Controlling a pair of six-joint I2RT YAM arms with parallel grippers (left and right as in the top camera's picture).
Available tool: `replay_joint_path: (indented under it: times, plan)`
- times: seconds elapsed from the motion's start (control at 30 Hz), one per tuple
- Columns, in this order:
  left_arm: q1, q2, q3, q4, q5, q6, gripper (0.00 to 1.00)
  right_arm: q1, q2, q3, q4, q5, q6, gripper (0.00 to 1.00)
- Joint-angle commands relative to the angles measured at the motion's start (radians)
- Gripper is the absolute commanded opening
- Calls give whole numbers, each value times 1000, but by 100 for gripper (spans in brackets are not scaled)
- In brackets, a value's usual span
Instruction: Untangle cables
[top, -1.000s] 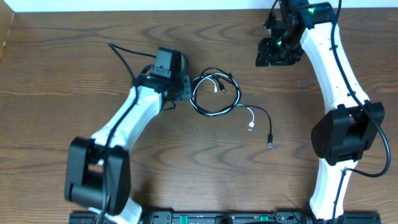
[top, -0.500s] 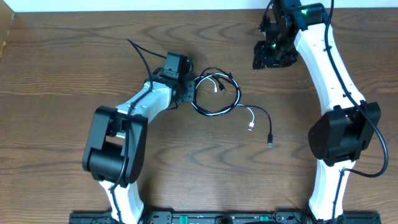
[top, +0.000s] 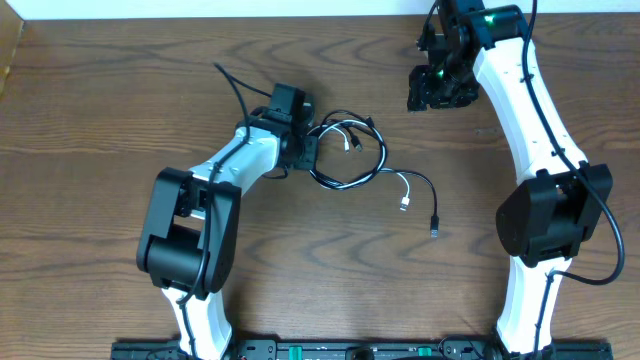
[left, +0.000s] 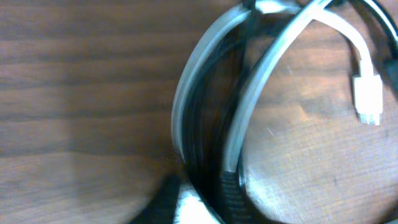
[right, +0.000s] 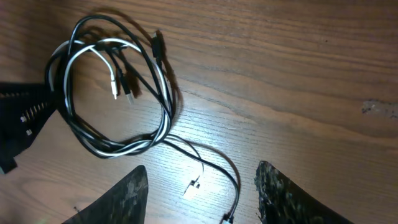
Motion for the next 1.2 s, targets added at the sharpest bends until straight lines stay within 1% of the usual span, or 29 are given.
replay_joint_path:
  times: [0.0,0.17,0.3,0.43,0.47,0.5,0.57,0.7,0.8,0.93,1.03,1.1,1.13,1.17]
  plan:
    - [-21,103,-48,-55,19,5,7,2,-25,-6,-4,2,-2,52]
    - [-19,66,-36,-87,27,-10,7,5,-25,-6,-8,-11,-3,51]
    - [-19,-53,-6,-110,111,-29,7,17,-25,-6,0,-128,-100,47]
    - [-19,-238,-2,-87,169,-113,7,21,-25,-6,15,-366,-214,47]
    - [-19,-275,-2,-84,169,-149,8,21,-25,-6,16,-405,-234,47]
    - [-19,-340,-2,-71,169,-235,7,22,-25,-6,20,-454,-253,47]
    - [-19,-406,-2,-50,180,-304,7,22,-25,-6,28,-479,-254,46]
    - [-19,-477,-2,-24,277,-306,7,22,-25,-6,37,-543,-266,43]
    - [-19,-503,-1,-2,369,-307,8,22,-25,-6,37,-633,-323,43]
    - [-5,-518,-1,66,480,-368,7,22,-25,-6,36,-635,-324,44]
    - [23,-524,-1,167,612,-420,7,22,-25,-6,35,-630,-317,44]
    - [44,-526,-1,244,678,-482,7,22,-25,-6,38,-555,-227,46]
    - [56,-526,-1,286,700,-520,8,22,-25,-6,38,-475,-161,48]
    - [63,-526,-1,306,707,-540,7,24,-25,-6,37,-439,-144,48]
